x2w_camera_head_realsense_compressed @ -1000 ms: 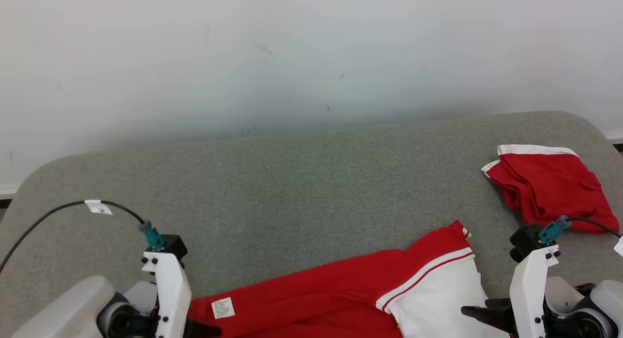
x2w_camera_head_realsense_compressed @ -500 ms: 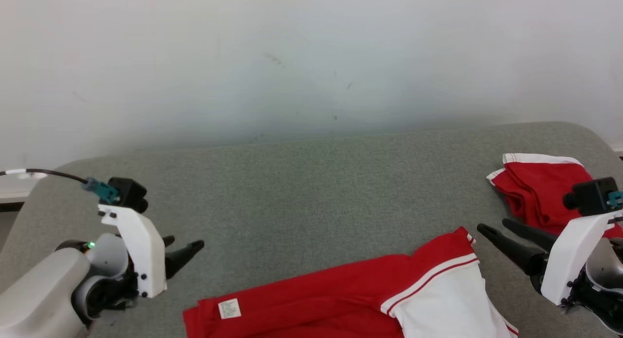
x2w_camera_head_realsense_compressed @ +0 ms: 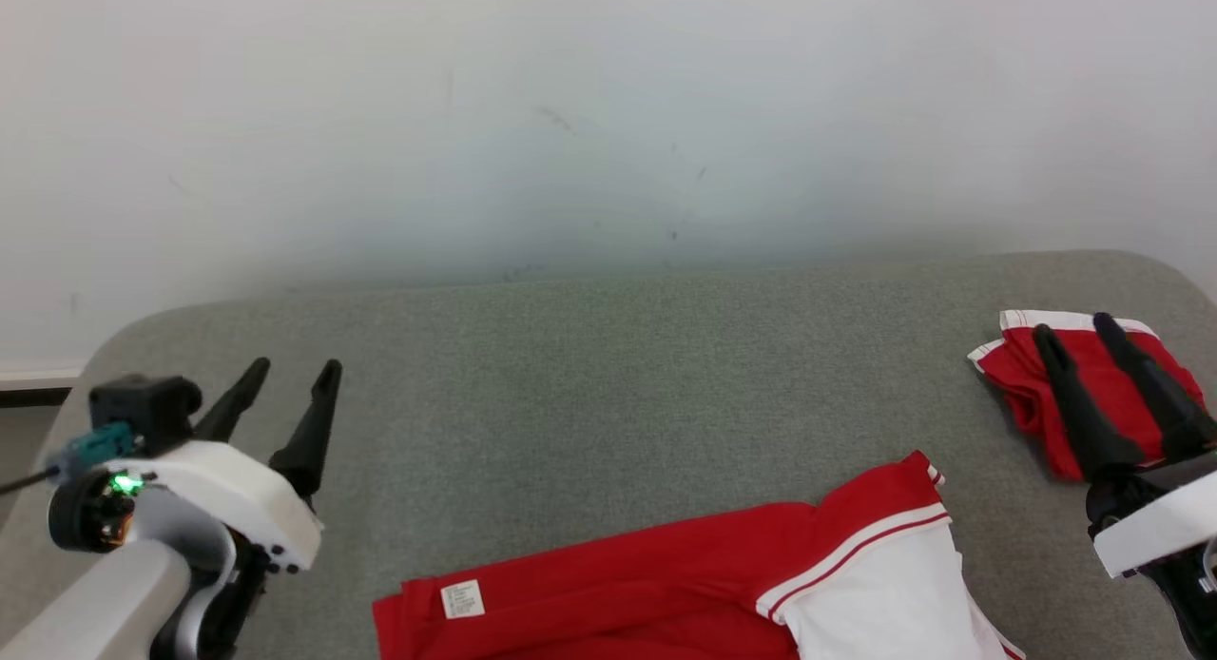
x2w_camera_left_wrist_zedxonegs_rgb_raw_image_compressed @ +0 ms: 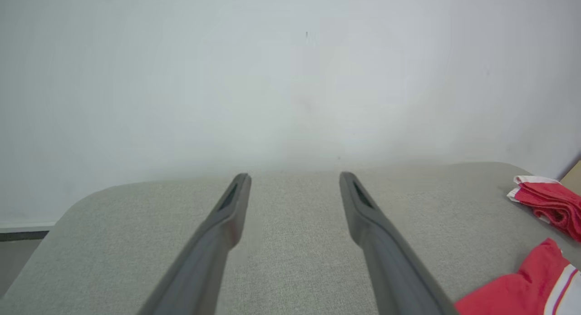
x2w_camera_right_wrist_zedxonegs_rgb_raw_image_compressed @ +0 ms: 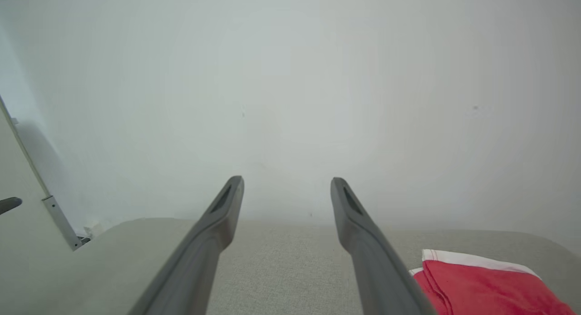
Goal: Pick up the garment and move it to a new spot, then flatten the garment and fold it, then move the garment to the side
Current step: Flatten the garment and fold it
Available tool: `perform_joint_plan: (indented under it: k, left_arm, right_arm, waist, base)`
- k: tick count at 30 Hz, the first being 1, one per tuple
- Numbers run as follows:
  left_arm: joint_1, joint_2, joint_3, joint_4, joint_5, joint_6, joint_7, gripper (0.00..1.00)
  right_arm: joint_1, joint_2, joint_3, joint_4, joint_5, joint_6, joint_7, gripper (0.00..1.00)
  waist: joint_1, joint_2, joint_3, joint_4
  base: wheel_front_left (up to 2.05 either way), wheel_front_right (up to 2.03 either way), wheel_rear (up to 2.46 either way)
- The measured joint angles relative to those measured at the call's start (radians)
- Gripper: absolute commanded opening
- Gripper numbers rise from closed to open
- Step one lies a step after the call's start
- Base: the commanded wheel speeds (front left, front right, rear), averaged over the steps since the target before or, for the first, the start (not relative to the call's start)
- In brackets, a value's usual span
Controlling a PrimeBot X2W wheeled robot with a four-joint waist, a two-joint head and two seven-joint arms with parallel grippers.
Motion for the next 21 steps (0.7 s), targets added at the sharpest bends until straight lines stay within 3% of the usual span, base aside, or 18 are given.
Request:
perform_joint_plan:
  k: [4,9,11,14,21]
  left_arm:
    - [0.063,-0.008,0.034,-0.052,0.030,0.054,-0.096,1.00]
    - [0.152,-0.042,0.095,-0.099,0.097,0.101,-0.128,1.00]
    - [0.191,-0.073,0.167,-0.134,0.158,0.116,-0.131,1.00]
    - [0.285,-0.137,0.277,-0.173,0.218,0.107,-0.132,1.00]
    - [0.458,-0.309,0.434,-0.197,0.376,0.045,-0.132,1.00]
  right_arm:
    - [0.079,0.071,-0.104,0.015,-0.084,0.000,-0.049,1.00]
    - [0.181,0.166,-0.210,0.028,-0.172,0.000,-0.077,1.00]
    - [0.216,0.197,-0.229,0.023,-0.199,0.000,-0.085,1.00]
    - [0.253,0.226,-0.248,0.012,-0.269,0.000,-0.106,1.00]
    - [0.333,0.303,-0.270,0.049,-0.335,0.000,-0.131,1.00]
  waist:
    - [0.0000,0.0000,0.000,0.006]
    - [0.0000,0.0000,0.008,0.014]
    - [0.0000,-0.0001,0.010,0.015]
    - [0.0000,0.0000,0.014,0.009]
    - [0.0000,0.0000,0.027,0.004]
  base:
    - [0.00,0.00,0.00]
    - [0.00,0.00,0.00]
    - [0.00,0.00,0.00]
    - [0.00,0.00,0.00]
    - [0.00,0.00,0.00]
